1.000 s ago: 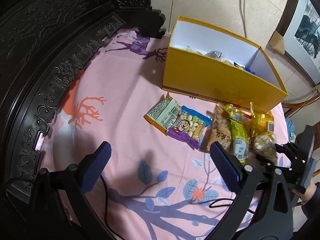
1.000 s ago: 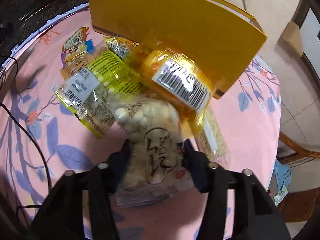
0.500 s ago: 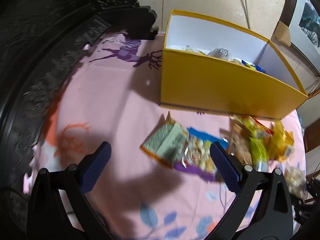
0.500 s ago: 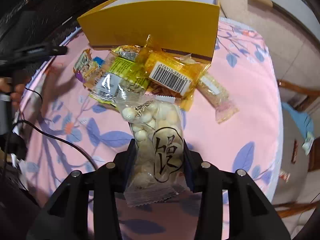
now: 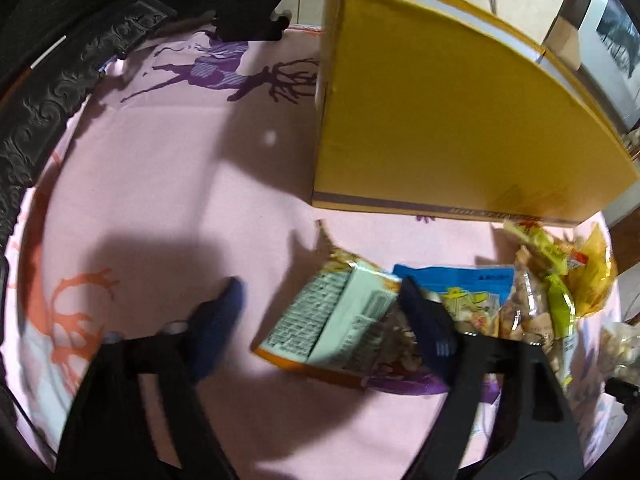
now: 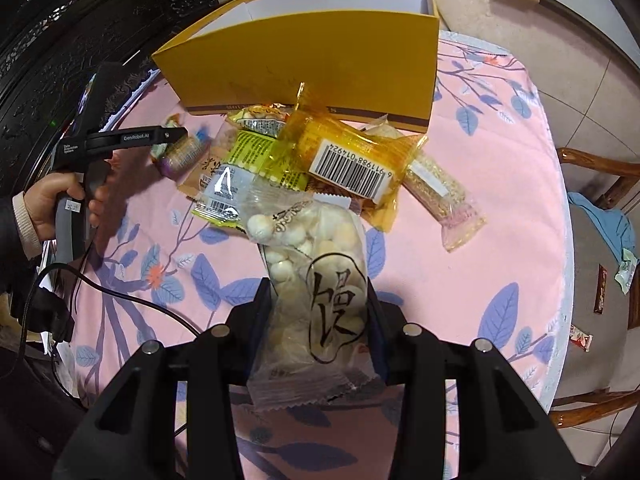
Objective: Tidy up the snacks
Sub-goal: 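Grasp the green-and-orange packet with the left tool while the right tool holds the white snacks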
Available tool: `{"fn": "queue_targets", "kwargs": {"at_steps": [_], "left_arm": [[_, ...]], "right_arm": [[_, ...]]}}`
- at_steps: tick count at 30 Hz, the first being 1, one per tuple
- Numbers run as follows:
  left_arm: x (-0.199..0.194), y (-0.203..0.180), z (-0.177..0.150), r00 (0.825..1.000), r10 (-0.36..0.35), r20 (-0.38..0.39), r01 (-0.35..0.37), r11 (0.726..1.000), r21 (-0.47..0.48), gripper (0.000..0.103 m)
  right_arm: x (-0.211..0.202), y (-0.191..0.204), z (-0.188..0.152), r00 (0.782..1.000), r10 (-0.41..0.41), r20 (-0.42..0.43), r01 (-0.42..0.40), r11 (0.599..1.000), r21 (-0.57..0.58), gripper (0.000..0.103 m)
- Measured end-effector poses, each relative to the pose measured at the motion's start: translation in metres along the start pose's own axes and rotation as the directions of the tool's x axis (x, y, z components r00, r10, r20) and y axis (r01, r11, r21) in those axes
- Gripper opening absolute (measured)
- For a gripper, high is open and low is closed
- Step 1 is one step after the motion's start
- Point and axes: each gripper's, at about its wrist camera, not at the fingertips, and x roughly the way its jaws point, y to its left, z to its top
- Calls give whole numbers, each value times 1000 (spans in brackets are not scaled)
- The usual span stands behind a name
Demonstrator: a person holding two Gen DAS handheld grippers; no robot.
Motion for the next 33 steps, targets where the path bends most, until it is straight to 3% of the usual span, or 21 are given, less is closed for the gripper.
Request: {"fn": "queue_targets", "kwargs": {"at_steps": [2,6,19,33], "left_arm": [[0,-5,-1,1000,-18,1,18,1000,20,55],[-5,-13,-7,1000,-28,7,28,999,39,49],[-48,-12,-35,999,-42,30,43,999,-7,44],[-110,-26,-41,990,-72,120,73,997,-4,44]], "right_arm": [[1,0,0,1000,-3,-3,3,1000,5,43],[0,1,0,1000,-4,3,4,1000,6,43],[-12,7,3,999,4,45,-4,1000,-15,43],[-34,20,5,994,15,111,-10,999,-45,43]]}}
